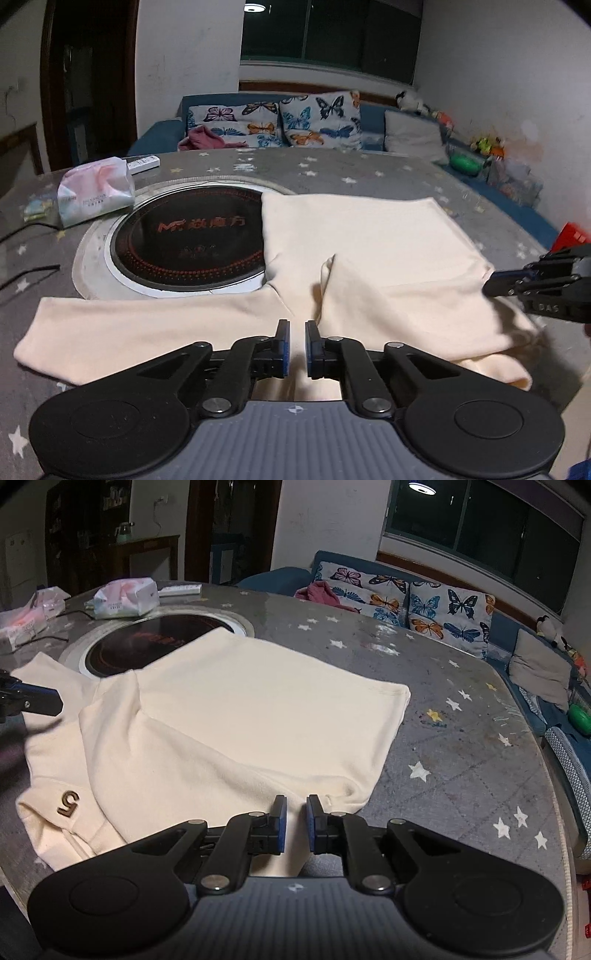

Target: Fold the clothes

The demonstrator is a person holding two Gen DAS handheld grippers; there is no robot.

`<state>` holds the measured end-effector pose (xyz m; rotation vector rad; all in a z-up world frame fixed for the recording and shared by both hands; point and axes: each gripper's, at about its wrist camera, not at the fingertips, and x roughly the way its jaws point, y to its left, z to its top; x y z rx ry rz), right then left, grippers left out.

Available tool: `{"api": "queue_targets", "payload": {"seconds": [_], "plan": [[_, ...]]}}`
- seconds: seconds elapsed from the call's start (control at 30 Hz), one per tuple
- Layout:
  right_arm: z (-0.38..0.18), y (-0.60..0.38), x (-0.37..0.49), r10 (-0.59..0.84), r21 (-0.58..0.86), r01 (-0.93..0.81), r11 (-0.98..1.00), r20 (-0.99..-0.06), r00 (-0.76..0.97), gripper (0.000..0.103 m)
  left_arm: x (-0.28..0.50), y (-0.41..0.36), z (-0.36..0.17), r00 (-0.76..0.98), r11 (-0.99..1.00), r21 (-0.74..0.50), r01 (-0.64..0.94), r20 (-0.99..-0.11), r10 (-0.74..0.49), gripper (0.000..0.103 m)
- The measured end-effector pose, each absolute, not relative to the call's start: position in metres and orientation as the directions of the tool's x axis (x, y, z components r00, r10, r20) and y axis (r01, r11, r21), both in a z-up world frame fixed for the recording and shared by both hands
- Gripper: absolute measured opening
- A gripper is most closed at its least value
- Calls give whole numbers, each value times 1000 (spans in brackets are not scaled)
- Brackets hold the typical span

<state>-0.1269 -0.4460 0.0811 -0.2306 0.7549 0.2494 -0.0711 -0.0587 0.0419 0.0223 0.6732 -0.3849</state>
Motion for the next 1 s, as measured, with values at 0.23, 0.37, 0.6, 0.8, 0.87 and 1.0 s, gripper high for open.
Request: {"api": "queue_targets", "payload": {"seconds": [0.23, 0.37, 0.6, 0.8, 0.87, 1.0], "plan": [[90, -441, -130, 172, -111, -335, 936, -686, 707, 19, -59, -80, 30, 695, 901, -62, 430, -615, -373, 43], [87, -434, -131, 180, -124, -359, 925, -688, 703, 21, -56, -88, 19, 688, 900, -50, 434, -626, -367, 21], [80, -436, -124, 160, -133, -349, 928, -701, 695, 24, -71, -75, 38, 706, 919, -100, 381, -610, -360, 4], [79, -441, -125, 171, -121, -351, 929, -700, 694, 24, -75, -65, 40, 685, 929, -79, 362, -653, -323, 9], [83, -441, -128, 176, -121, -354, 928, -694, 699, 25, -74, -63, 42, 690, 931, -81, 356, -649, -320, 13], [95, -442, -141, 211, -104, -385, 917, -692, 690, 27, -70, -68, 52, 704, 916, -110, 386, -606, -370, 13]]}}
